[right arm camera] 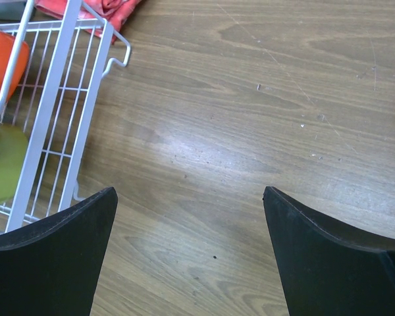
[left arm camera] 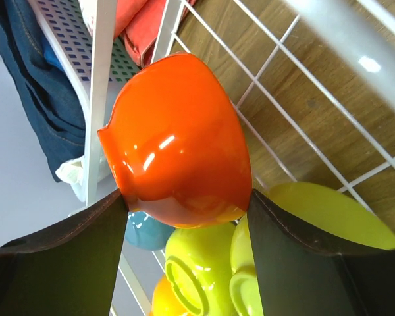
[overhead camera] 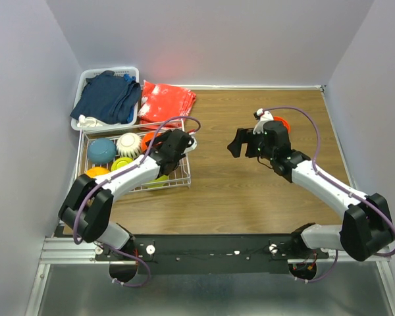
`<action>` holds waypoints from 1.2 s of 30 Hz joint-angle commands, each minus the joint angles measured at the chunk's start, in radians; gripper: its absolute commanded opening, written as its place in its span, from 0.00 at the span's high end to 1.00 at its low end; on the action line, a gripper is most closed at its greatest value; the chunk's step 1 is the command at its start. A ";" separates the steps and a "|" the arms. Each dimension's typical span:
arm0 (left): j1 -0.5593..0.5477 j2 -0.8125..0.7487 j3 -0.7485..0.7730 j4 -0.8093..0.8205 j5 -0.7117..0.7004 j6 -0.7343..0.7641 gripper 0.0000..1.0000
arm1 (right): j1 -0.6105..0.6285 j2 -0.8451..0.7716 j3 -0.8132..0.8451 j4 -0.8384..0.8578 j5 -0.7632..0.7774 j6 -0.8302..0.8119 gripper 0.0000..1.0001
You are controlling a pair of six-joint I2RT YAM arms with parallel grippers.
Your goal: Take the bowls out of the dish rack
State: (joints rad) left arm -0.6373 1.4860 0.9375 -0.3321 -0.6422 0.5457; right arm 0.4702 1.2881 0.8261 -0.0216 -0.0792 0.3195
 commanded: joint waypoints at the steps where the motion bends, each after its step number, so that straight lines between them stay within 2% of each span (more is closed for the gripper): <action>1: -0.005 -0.073 0.047 0.021 -0.045 -0.033 0.62 | 0.005 -0.023 0.042 -0.021 -0.031 -0.022 0.00; 13: -0.004 -0.164 0.067 -0.011 -0.036 -0.072 0.62 | 0.005 -0.033 0.065 -0.031 -0.050 -0.030 0.00; 19: 0.004 -0.213 0.115 -0.051 -0.001 -0.176 0.63 | 0.005 -0.032 0.084 -0.009 -0.122 -0.019 0.00; 26: 0.050 -0.328 0.158 -0.065 0.166 -0.375 0.64 | 0.007 -0.012 0.099 0.086 -0.257 0.050 0.00; 34: 0.080 -0.440 0.149 0.002 0.490 -0.547 0.63 | 0.005 0.076 0.153 0.227 -0.434 0.180 0.00; 36: 0.091 -0.452 0.135 0.040 0.548 -0.639 0.63 | 0.005 0.089 0.163 0.283 -0.458 0.210 0.00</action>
State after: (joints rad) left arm -0.5644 1.0721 1.0664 -0.3946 -0.3256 0.0963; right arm 0.4702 1.3373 0.9470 0.1165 -0.4053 0.4259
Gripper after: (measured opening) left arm 0.753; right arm 0.998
